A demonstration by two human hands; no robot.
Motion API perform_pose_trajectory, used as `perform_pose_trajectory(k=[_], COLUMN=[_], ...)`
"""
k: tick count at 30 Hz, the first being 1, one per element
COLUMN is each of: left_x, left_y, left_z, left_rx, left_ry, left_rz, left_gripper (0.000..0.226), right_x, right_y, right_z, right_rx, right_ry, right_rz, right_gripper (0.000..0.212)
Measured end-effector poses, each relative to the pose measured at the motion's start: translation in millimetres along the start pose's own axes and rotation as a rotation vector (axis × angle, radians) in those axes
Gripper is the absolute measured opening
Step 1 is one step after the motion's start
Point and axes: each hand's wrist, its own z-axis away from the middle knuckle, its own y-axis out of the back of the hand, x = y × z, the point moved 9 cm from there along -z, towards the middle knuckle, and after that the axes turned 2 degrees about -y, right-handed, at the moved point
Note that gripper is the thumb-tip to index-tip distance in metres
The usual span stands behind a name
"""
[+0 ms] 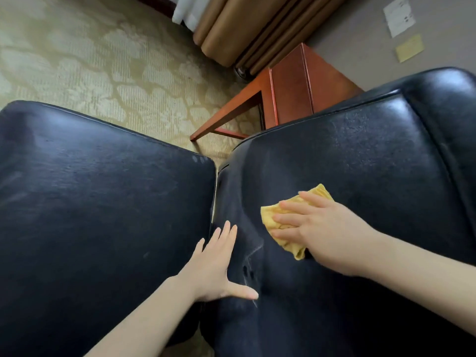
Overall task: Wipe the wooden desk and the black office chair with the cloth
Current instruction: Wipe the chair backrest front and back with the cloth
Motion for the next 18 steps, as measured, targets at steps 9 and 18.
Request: perform_pose_trajectory(k=[9,18], left_x=[23,24], left_y=[-22,-23], left_z=[-2,-7], left_rx=[-0.012,0.013], left_ry=[0.072,0.083], left_rz=[0.131,0.114], left_gripper=[0.139,0.146], right_x=[125,117], right_y=[38,28], right_z=[5,-122], right_rx=[0.131,0.113], right_ry=[-0.344,-0.545], right_rz=[0.029,0.044], right_gripper=[0.077,0.048])
